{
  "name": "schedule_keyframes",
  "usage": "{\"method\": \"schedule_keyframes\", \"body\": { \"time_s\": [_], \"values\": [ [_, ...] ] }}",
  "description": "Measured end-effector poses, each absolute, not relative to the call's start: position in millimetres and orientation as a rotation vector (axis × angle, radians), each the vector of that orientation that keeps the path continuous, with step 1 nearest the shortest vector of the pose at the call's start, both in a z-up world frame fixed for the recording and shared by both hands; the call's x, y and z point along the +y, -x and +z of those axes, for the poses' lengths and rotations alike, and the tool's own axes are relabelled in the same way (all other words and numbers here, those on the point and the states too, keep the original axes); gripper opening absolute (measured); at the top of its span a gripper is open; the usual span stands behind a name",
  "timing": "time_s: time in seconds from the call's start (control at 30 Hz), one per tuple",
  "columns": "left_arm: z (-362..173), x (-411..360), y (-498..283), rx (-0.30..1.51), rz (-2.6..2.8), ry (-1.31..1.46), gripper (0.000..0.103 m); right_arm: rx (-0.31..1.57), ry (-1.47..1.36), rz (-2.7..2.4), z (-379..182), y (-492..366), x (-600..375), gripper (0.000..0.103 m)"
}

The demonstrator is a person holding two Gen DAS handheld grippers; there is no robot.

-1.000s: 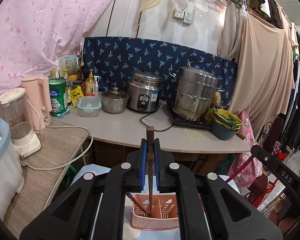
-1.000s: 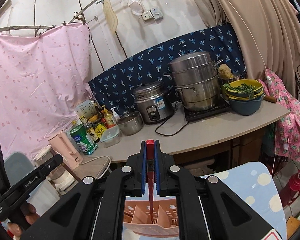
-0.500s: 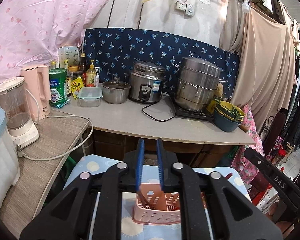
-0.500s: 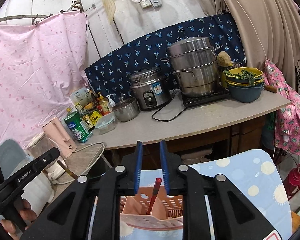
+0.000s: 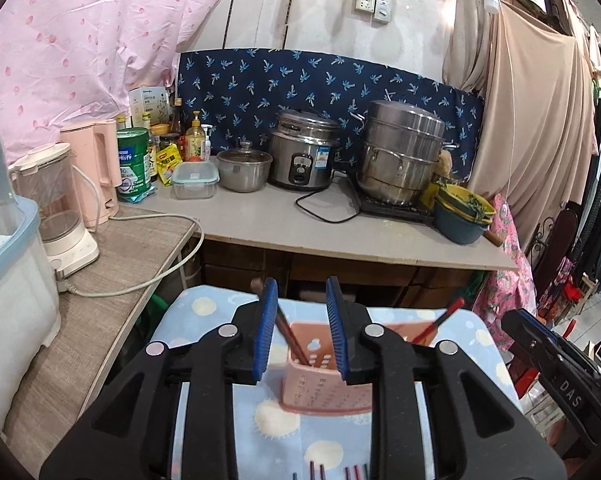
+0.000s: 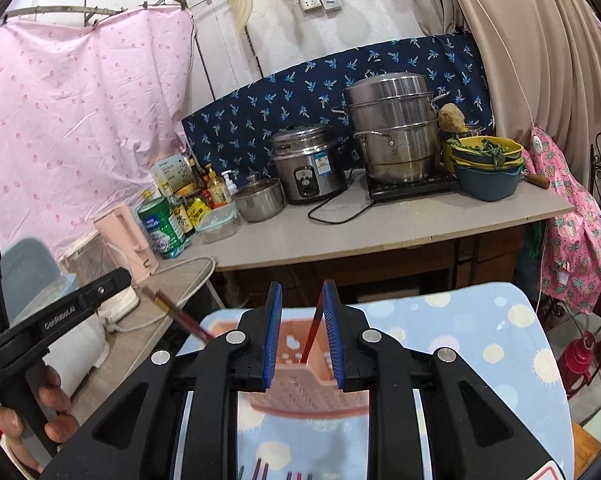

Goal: Organize utensils
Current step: 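Return both open tools to the remaining chopsticks on the cloth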

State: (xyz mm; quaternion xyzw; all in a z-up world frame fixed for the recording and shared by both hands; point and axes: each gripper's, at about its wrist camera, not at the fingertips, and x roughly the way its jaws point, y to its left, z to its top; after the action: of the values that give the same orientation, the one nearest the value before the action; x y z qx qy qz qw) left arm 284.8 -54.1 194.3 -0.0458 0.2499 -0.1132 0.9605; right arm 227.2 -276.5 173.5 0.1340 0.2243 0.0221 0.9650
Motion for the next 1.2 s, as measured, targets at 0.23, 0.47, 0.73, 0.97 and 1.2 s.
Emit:
{"method": "schedule_keyframes", "body": {
  "time_s": [0.23,0.47,0.73,0.97,1.2],
  "values": [
    [168.5,-44.1,-253.4,0.566,-0.201,0.058,0.025,0.505,-0.223,0.046,149.3,-180.3,-258.1,0.022],
    [145.4,-33.2,-219.2,0.607,-0.194,0.041,0.025,0.539,-0.207,0.042,131.0,-137.3,-246.7,0.022],
    [116.2,-25.4,-179.5,0.654,-0.191,0.027,0.025,0.58,-0.183,0.031,108.9,-95.2,-234.3,0.022],
    [85.5,-20.4,-149.8,0.708,-0.188,0.013,0.025,0.661,-0.155,0.009,70.5,-61.7,-226.7,0.022],
    [53.1,-17.7,-127.4,0.775,-0.191,0.018,0.025,0.752,-0.168,0.012,29.9,-39.7,-221.5,0.022]
  ]
}}
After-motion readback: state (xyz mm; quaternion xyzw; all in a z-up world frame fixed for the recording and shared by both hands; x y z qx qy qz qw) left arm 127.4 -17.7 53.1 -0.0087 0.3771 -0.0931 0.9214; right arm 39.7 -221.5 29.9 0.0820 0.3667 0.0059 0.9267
